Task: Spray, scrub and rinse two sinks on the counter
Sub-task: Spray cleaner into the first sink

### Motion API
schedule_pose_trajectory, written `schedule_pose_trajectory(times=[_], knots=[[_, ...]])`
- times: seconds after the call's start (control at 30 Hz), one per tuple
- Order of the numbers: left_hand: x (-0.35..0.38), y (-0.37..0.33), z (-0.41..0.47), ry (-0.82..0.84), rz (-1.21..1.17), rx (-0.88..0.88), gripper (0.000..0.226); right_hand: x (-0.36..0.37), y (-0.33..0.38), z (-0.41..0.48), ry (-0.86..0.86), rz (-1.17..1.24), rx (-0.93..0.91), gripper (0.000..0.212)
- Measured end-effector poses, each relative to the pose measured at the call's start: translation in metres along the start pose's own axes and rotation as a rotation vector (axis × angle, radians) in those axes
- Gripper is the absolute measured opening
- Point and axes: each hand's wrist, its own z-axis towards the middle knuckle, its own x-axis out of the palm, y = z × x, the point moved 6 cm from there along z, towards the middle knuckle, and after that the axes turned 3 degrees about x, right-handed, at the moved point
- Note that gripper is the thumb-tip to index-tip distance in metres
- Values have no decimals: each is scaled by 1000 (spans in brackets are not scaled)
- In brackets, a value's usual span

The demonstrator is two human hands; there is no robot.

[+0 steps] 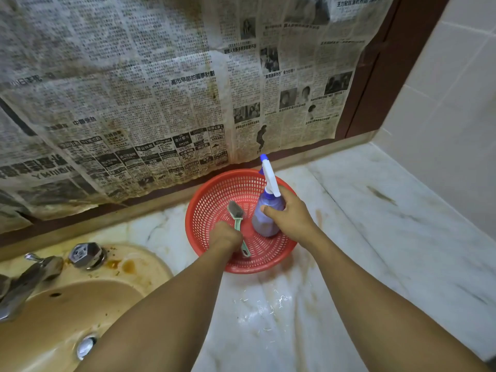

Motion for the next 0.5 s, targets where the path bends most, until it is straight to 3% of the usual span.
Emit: schedule_pose_trajectory(times=[0.1, 0.23, 0.5], knots=[[0, 3, 5, -3, -76, -7, 31, 1, 0, 0, 5, -4, -2, 39], [3, -3, 9, -6, -207, 36, 15, 2, 1, 0, 0, -1, 6, 41], [-6, -17, -2, -46, -331, 203, 20, 4, 4, -2, -34, -3, 9, 39]])
